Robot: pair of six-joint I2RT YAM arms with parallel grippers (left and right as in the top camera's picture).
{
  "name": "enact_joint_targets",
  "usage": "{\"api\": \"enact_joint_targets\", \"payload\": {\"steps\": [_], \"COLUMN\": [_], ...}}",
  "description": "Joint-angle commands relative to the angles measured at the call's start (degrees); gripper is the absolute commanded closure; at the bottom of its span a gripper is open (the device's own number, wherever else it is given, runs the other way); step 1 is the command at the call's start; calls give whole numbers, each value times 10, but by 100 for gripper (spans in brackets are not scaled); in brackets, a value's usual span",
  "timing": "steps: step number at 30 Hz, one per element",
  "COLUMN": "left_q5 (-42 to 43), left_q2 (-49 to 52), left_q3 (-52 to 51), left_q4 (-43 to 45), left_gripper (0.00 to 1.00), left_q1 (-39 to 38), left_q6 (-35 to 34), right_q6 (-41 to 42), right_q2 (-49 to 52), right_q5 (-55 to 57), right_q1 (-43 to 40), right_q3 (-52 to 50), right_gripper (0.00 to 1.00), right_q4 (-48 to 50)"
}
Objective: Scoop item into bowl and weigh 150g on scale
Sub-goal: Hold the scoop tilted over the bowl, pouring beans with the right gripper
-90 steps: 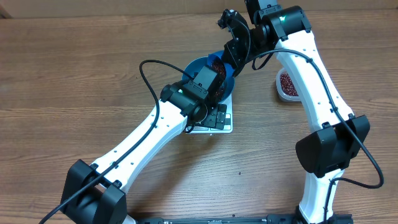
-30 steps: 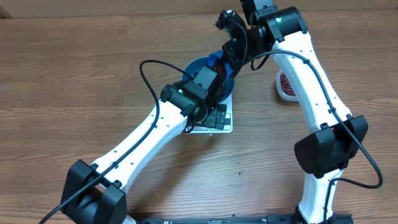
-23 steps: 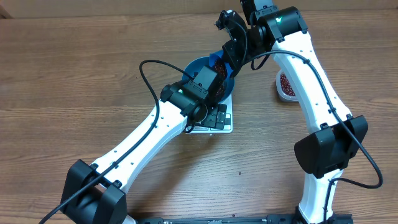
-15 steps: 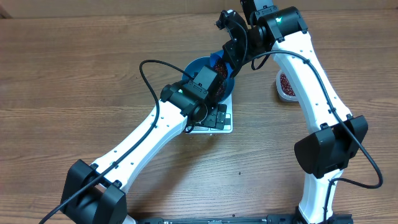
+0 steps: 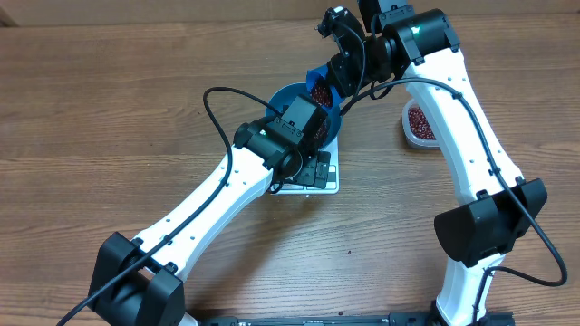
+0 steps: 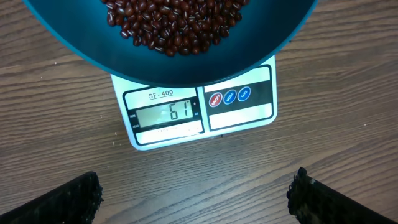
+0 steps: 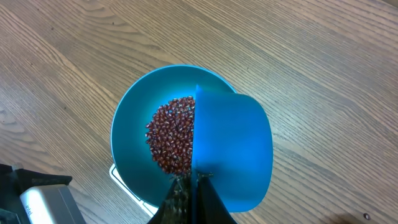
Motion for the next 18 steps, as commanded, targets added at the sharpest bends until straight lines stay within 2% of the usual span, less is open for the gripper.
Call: {"api": "enact_joint_targets", "payload": {"steps": [1,18], "left_q5": [4,4], "left_q2": [5,5], "left_q3": [-5,-5], "left_q4": [1,1], "left_gripper": [0,1], "left_q1": [2,2], "left_q6": [11,11], "right_q6": [3,20], "right_q2": [-26,-26], "right_q5": [18,35], "right_q1": [5,6], "right_q3": [22,21], "right_gripper": [96,96], "right_q4": [7,-2]}}
